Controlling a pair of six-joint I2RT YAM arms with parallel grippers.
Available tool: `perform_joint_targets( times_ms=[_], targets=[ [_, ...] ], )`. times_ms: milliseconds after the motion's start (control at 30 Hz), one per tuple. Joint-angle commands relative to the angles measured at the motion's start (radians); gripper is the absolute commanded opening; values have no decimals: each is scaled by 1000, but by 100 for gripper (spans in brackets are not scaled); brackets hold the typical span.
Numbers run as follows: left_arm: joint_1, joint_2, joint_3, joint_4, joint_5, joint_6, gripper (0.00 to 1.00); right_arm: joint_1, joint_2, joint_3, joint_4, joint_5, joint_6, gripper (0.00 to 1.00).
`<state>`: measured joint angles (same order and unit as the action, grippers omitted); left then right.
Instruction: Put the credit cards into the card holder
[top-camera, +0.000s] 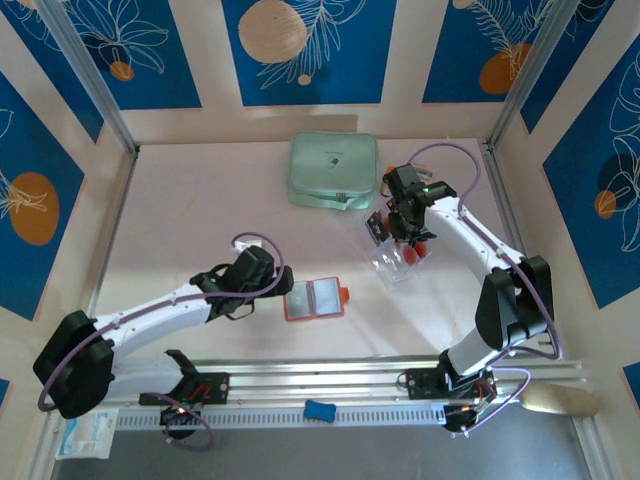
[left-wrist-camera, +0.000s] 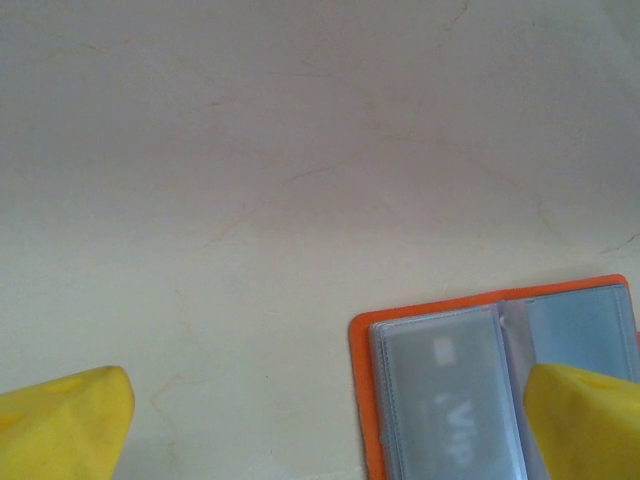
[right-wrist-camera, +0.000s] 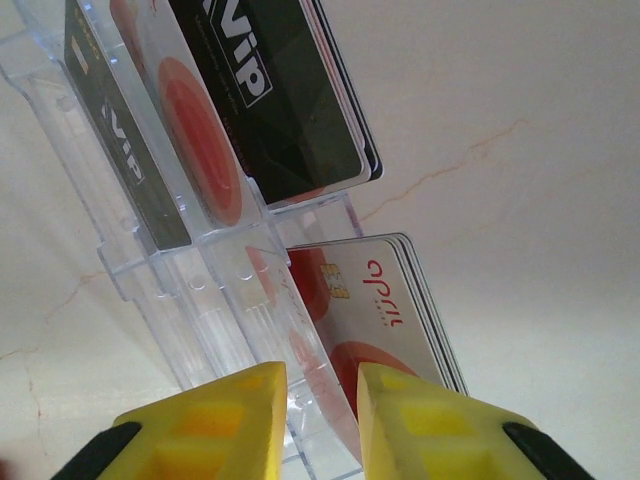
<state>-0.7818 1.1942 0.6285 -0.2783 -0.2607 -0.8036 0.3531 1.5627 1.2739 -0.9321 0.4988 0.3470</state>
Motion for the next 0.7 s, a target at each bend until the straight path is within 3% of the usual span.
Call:
perform_joint_targets(
  times_ms=[0, 333, 667],
  targets=[
    [-3, -18, -10, 1, 12, 0, 100, -3, 16, -14, -2, 11, -11, 26],
    [-2, -25, -16, -1, 8, -3, 100, -3, 51, -48, 19, 3, -15, 25],
    [-3, -23, -16, 2, 8, -3, 100, -3, 8, -43, 16, -12, -40, 12]
  ],
)
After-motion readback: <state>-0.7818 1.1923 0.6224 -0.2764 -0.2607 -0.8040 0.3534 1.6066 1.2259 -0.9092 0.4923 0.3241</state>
